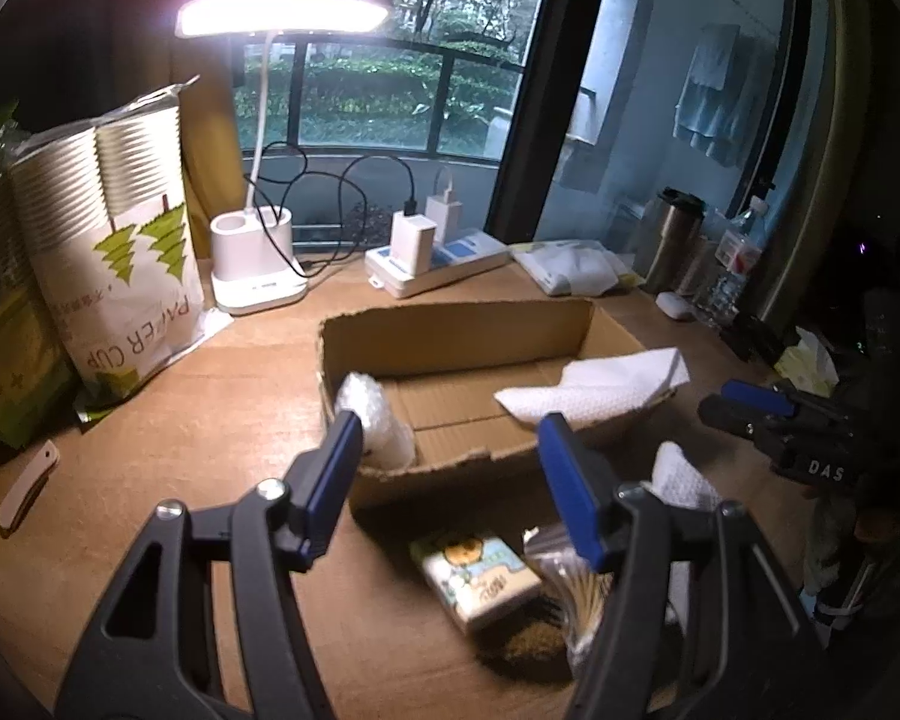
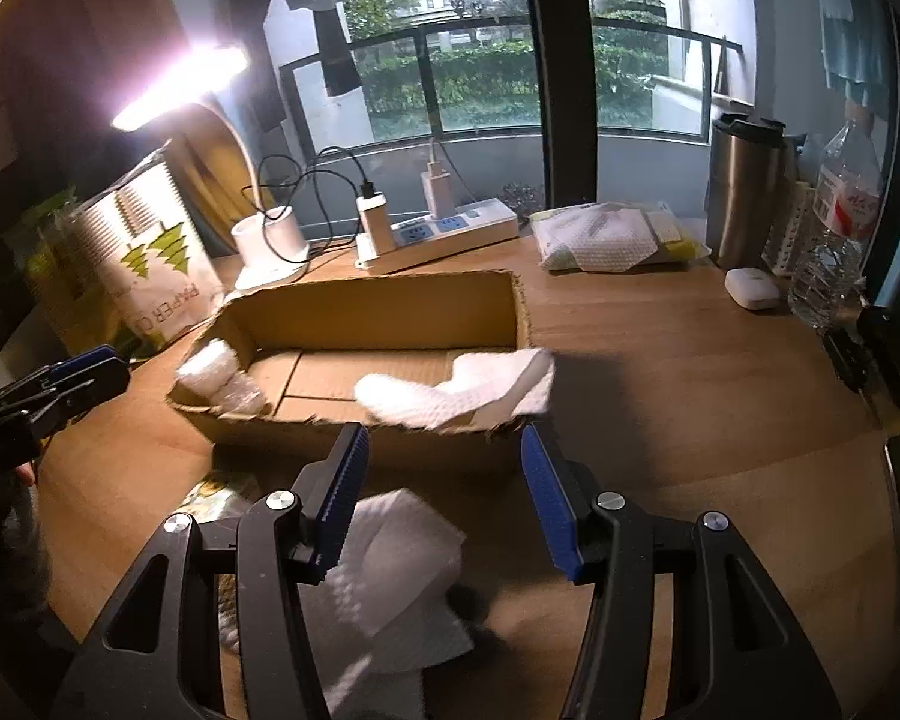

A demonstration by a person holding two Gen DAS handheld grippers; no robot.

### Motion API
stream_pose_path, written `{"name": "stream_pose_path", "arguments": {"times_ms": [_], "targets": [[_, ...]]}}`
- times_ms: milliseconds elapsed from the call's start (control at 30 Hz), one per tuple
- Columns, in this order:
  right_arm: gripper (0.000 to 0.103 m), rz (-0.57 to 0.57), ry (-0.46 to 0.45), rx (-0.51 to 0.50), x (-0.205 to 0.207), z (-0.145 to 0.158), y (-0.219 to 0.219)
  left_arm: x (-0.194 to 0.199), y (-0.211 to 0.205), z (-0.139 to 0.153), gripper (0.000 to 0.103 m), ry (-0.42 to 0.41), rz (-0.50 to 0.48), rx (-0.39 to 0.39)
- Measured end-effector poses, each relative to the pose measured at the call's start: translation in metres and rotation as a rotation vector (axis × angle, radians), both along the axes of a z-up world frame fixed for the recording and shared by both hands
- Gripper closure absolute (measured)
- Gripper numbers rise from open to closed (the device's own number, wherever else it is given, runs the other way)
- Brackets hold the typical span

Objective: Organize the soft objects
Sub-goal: 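Grasp a second white towel from the pile with the right gripper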

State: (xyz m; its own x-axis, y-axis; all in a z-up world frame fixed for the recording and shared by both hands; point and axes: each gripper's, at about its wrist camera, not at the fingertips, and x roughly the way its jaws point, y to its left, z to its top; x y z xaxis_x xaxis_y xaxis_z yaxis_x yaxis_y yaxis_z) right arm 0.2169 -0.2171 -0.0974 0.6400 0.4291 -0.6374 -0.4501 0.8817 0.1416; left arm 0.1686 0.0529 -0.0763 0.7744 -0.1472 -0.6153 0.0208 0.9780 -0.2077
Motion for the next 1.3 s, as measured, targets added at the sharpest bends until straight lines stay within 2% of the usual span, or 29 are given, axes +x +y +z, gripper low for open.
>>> {"name": "stream_pose_path", "arguments": {"times_ms": [67,167,467,600,633,667,733,833,1100,1300], "targets": [[0.047,0.009,0.000,0.001,-0.008,0.000,0.002,-0.006,-0.001,-0.002,0.039,0.001,-0.008,-0.005],[0.047,0.029,0.010,-0.003,-0.020,-0.004,0.008,-0.015,-0.001,-0.009,0.030,0.008,-0.013,-0.022],[0.046,0.078,0.074,-0.016,-0.037,-0.031,0.021,-0.031,-0.004,-0.033,0.030,0.066,-0.008,-0.030],[0.047,0.132,0.088,-0.011,-0.040,-0.041,0.028,-0.028,-0.008,-0.043,0.030,0.099,-0.001,-0.030],[0.054,0.146,0.088,-0.014,-0.041,-0.043,0.030,-0.026,-0.010,-0.046,0.030,0.108,-0.002,-0.028],[0.072,0.157,0.087,-0.016,-0.042,-0.044,0.031,-0.024,-0.013,-0.048,0.030,0.119,-0.003,-0.025],[0.089,0.170,0.081,-0.022,-0.043,-0.047,0.032,-0.018,-0.018,-0.054,0.029,0.143,-0.008,-0.020],[0.095,0.185,0.062,0.000,-0.042,-0.045,0.025,-0.011,-0.026,-0.061,0.029,0.174,-0.011,-0.011],[0.095,0.139,0.018,0.061,-0.031,-0.034,-0.009,0.005,-0.032,-0.080,0.029,0.262,0.033,0.025],[0.095,0.116,0.030,0.076,-0.020,-0.041,-0.023,0.008,-0.028,-0.095,0.029,0.327,0.070,0.049]]}}
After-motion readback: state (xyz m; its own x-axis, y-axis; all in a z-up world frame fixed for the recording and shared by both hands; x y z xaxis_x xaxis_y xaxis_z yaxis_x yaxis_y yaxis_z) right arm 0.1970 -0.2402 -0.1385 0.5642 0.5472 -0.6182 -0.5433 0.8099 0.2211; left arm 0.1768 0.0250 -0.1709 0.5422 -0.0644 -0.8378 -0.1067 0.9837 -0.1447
